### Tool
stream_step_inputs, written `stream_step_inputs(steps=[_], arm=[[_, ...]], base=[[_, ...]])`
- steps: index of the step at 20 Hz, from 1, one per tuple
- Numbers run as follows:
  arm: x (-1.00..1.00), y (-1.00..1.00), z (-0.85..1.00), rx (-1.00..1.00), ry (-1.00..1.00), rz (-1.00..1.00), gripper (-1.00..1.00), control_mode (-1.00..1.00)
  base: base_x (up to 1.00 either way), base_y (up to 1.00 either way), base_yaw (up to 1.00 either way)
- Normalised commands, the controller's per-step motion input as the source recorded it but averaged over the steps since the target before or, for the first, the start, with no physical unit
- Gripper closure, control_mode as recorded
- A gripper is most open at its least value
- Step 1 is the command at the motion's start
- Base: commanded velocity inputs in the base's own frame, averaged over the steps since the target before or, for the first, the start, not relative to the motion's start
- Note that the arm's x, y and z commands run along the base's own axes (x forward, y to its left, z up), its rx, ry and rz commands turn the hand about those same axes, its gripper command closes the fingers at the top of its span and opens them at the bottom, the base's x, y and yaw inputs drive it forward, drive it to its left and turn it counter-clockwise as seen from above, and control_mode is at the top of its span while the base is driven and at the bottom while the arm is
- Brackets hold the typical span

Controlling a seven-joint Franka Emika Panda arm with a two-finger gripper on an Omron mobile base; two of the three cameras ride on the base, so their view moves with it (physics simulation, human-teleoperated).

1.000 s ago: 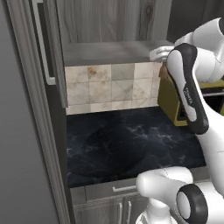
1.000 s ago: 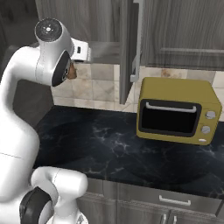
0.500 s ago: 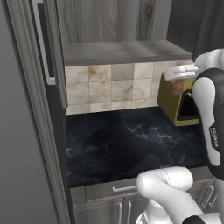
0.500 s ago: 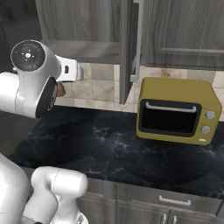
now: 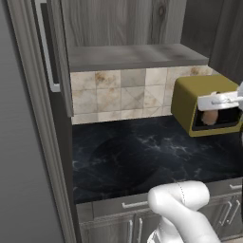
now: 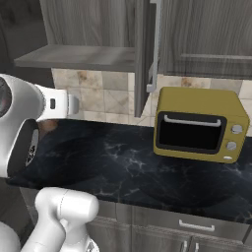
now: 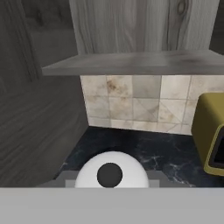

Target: Retrieve the shaker from the cabinet and place it next the steak on a plate on the dining table.

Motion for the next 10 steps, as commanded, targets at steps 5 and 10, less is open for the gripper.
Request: stream_step_inputs(steps=[5, 10], arm=[[-0.63, 0.00, 0.00, 0.00, 0.00, 0.00, 1.00, -1.00], [-0.07, 0.00, -0.01, 0.00, 0.00, 0.00, 1.00, 1.00]], base=[[0.00, 0.00, 0.00], [-0.13, -0.01, 0.00]])
